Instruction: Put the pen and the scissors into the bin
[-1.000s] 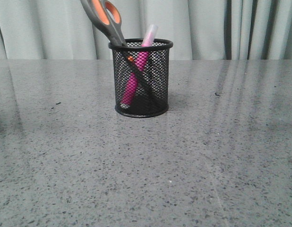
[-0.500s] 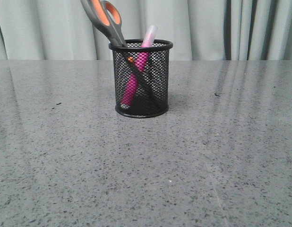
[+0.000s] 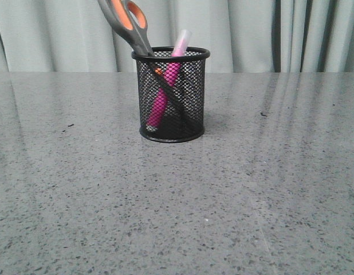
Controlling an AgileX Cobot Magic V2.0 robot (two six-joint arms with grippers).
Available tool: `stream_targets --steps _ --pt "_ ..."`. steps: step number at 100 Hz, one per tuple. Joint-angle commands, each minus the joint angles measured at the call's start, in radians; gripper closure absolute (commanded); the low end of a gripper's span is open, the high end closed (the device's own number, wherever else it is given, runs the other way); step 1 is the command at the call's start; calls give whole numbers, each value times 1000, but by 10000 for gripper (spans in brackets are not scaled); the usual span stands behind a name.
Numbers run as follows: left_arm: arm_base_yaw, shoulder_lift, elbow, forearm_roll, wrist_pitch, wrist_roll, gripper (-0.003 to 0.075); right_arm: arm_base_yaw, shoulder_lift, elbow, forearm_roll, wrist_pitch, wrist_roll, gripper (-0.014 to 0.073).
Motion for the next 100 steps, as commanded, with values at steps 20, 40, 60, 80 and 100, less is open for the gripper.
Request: stream_targets --steps 20,40,60,80,100 --pt "-1 10 -25 -22 -73 -5 740 -7 -14 -25 -16 -19 -8 659" --pt "-1 10 -25 -22 -73 -5 740 -7 -14 -25 -16 -19 -8 659" --pt "-1 10 -25 -22 -73 -5 740 -7 -14 -25 -16 -19 -8 659" --pt "-1 10 -25 -22 -73 -5 740 -7 -14 -25 -16 -19 -8 659" --pt "9 8 -14 21 -75 -5 740 -7 -14 -25 -16 -19 -8 659"
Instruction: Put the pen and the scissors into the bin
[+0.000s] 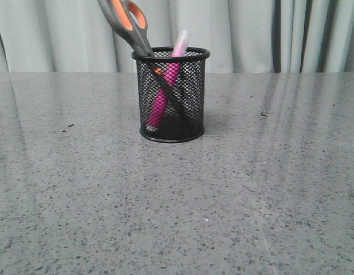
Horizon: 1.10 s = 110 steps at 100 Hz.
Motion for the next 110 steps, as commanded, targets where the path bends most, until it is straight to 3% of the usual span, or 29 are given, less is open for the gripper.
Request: stream_targets --steps 1,28,51,110 --pt "11 9 -17 41 -74 -5 740 -7 -14 -25 -16 -70 -6 659" --pt "140 -75 128 314 -106 -373 740 -7 -14 -25 -16 -70 -6 659" --pt "176 -193 274 312 -125 -380 740 -7 -14 -25 -16 -70 -6 659" --pt "179 -191 274 283 -74 -373 740 -7 -14 -25 -16 -70 -6 659"
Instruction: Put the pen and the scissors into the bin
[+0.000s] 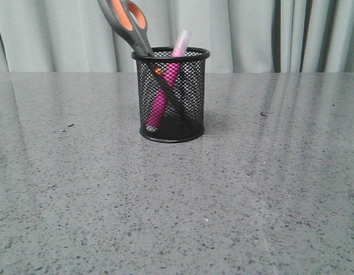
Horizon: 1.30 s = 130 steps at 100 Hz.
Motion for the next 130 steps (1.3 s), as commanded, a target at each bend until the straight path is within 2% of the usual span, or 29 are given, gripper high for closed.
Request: stream_targets --steps 1,53,65,74,81,86,99,114,124,130 --pt "4 -32 24 -11 -70 -7 740 -7 -14 -25 -16 -73 -6 659" --pt "4 -32 24 -11 -70 -7 740 -7 -14 -25 -40 -72 -6 659" --pt "4 -32 24 -11 -70 -7 740 -16 -10 -16 29 -103 10 659" --pt "4 -32 24 -11 -70 -7 740 -44 5 33 48 -212 10 659" --pt "4 -32 24 -11 -70 -7 740 -93 19 73 119 -254 7 659" --pt "4 -32 24 -11 -70 -7 740 -136 23 103 191 -281 -25 659" --pt "4 -32 24 -11 -70 -7 740 -250 25 176 362 -423 -214 659" --pt "4 -32 24 -11 -70 -7 740 -283 1 221 368 -424 -221 659" --pt "4 -32 24 -11 -70 -7 740 -283 -23 281 368 -477 -223 659" --pt "4 -32 24 -11 -69 -7 740 -283 -23 276 368 -435 -225 659"
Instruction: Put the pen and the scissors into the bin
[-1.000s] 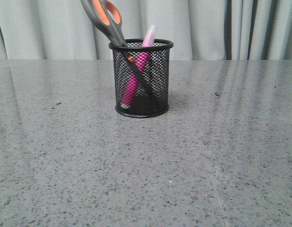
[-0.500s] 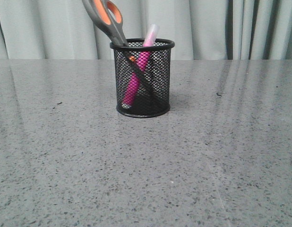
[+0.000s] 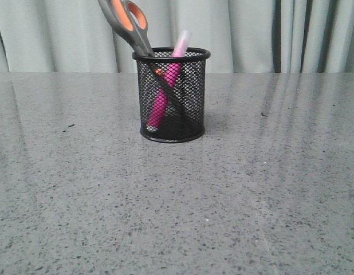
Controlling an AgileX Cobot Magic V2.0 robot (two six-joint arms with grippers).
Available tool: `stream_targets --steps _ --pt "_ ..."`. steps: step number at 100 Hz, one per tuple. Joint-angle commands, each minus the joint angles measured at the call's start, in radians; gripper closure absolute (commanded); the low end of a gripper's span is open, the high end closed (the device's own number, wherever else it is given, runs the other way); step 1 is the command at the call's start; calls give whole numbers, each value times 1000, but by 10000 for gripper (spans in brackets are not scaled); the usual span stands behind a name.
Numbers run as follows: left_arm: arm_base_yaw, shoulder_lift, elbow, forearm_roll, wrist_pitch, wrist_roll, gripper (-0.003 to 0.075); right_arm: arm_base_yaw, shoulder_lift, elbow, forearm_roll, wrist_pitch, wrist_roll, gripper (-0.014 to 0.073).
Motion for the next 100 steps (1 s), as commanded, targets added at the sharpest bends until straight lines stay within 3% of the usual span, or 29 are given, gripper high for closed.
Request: stream_targets --steps 1,100 --pt "4 -32 24 -11 -69 -7 740 -6 -25 8 3 -86 -17 659" --pt "4 -32 24 -11 -69 -7 740 -8 -25 10 -19 -50 -32 659"
